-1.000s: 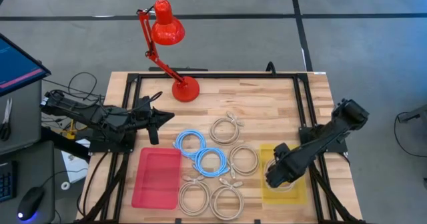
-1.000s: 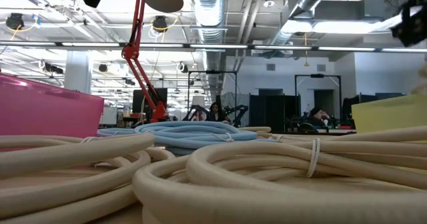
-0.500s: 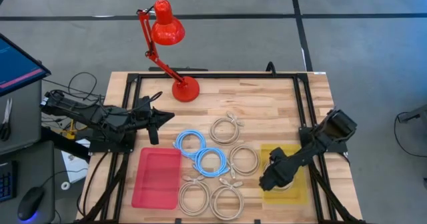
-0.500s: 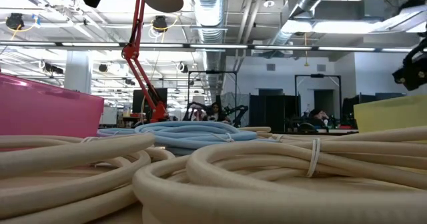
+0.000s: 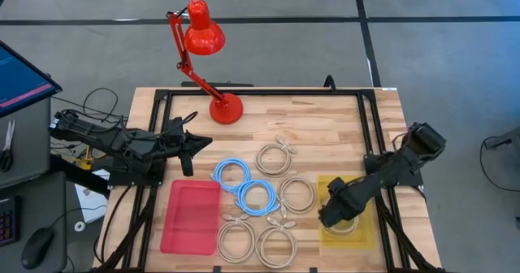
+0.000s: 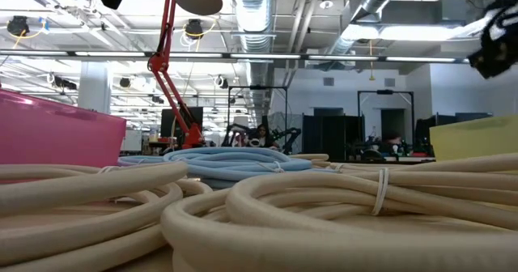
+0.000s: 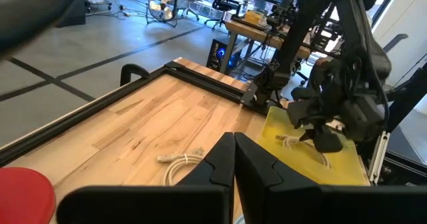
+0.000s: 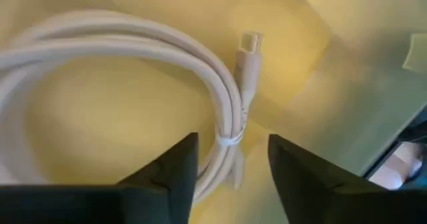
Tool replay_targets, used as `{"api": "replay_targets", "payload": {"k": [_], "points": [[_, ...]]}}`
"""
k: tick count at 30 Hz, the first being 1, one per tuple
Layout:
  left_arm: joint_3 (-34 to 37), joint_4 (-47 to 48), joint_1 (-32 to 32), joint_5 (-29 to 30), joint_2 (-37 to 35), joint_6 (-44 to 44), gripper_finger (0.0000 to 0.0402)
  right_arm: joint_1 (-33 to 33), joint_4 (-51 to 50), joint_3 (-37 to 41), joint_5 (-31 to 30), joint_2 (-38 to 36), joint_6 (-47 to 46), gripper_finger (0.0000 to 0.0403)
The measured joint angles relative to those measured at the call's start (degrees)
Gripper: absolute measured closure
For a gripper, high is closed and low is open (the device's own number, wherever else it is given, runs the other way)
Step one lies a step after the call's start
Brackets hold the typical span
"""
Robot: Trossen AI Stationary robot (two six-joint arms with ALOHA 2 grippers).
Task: Pick & Place USB Port
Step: Put the light yellow charger cable into the yellow bin
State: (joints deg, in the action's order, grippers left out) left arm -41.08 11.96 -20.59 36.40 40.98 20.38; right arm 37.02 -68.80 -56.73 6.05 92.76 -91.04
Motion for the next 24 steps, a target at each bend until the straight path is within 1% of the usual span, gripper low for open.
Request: {"api": "replay_targets", "payload": {"k": [4, 6, 10, 13, 16, 19, 21, 24], "points": [[0.0, 0.0, 0.0, 0.0, -0.01, 0.0, 0.0395, -1.73, -0.09, 0.0, -0.34, -5.89, 3.42, 0.021], [0.0, 0.0, -0.01, 0.0, -0.01, 0.0, 0.0393, -2.76, 0.2, 0.0, -1.77, -9.04, 5.17, 0.021], [0.0, -0.02, -0.01, 0.0, 0.01, 0.0, 0.0393, -5.5, 1.74, 0.0, -5.89, -15.46, 7.67, 0.0224], [0.0, -0.01, -0.01, 0.0, 0.01, 0.0, 0.0395, -8.01, 4.8, 0.0, -8.36, -19.97, 10.12, 0.024], [0.0, -0.02, 0.0, 0.0, -0.01, 0.0, 0.0394, -11.05, 9.63, 0.0, -10.15, -23.8, 12.82, 0.0256], [0.0, -0.02, -0.01, 0.0, -0.01, 0.0, 0.0392, -14.09, 15.8, 0.0, -13.75, -26.51, 16.27, 0.0271], [0.0, -0.02, -0.01, 0.0, -0.01, 0.0, 0.0392, -16.03, 20.42, 0.0, -16.29, -27.8, 19.89, 0.0278], [0.0, -0.02, 0.0, 0.0, -0.01, 0.0, 0.0392, -19.11, 27.76, 0.0, -16.75, -28.55, 27.45, 0.0284]]}}
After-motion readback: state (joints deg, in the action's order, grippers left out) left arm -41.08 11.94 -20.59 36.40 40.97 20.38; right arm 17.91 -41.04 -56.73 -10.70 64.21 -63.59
